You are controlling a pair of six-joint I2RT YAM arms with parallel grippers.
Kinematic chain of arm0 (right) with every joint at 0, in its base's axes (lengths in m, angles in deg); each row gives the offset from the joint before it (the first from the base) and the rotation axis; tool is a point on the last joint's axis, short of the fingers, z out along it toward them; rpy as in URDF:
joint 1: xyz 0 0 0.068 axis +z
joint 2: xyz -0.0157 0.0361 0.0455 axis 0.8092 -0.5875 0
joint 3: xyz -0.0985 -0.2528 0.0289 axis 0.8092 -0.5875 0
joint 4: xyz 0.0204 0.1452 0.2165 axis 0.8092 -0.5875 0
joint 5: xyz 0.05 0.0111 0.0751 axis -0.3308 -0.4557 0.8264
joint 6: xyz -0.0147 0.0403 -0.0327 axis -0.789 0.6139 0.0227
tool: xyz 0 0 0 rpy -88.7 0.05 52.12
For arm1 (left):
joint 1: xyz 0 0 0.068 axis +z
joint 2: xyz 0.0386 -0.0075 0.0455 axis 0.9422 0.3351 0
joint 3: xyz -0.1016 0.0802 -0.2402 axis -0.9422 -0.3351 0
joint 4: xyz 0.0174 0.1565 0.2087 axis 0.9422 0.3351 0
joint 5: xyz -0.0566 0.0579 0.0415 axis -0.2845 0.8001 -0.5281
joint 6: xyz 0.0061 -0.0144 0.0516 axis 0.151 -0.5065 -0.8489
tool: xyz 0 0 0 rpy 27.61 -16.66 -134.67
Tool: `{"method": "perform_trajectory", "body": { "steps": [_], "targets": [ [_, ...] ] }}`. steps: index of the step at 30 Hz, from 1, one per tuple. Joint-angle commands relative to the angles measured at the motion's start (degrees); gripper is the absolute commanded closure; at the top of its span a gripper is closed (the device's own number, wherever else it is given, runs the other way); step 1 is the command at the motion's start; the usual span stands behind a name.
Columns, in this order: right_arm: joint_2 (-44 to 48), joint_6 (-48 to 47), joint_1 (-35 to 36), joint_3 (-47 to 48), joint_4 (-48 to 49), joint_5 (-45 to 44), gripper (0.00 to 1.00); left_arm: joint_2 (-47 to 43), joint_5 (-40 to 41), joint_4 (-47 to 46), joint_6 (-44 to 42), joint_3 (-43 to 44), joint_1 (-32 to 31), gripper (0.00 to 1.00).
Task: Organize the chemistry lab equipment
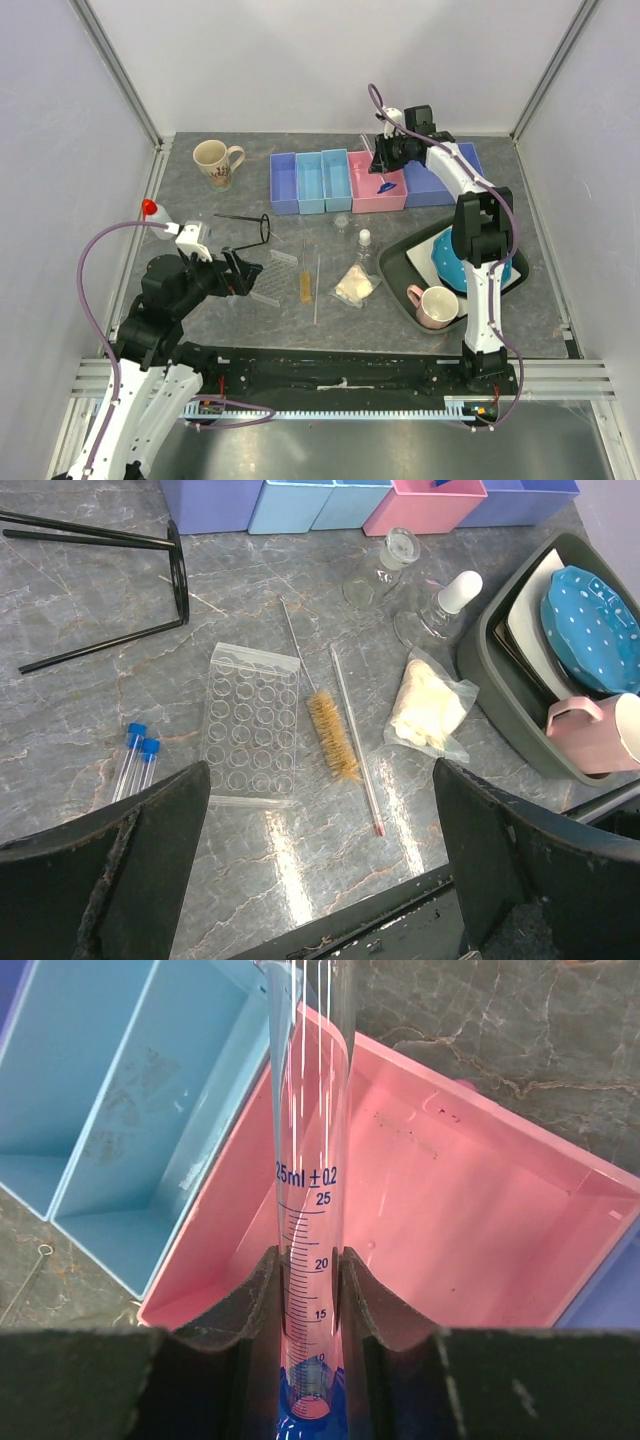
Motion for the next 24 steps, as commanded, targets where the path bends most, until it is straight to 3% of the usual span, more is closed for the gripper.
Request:
{"method": "perform_trajectory", "body": {
  "steps": [1, 13, 24],
  "targets": [
    [-0.95, -1.86, 0.29, 2.06, 0.66, -0.87, 0.77, 0.95, 0.48, -2.75, 0.48, 0.35, 0.06, 0.01],
    [-2.71, -6.60, 0.64, -0.75, -1.27, -3.15, 0.76, 0.95, 0.40, -3.10, 0.21, 0.26, 0.06, 0.02],
    [-2.97, -9.07, 2.31, -1.02, -2.85, -4.91, 0.66, 0.43, 0.22, -3.18, 0.13, 0.26, 0.06, 0.01]
  ]
}}
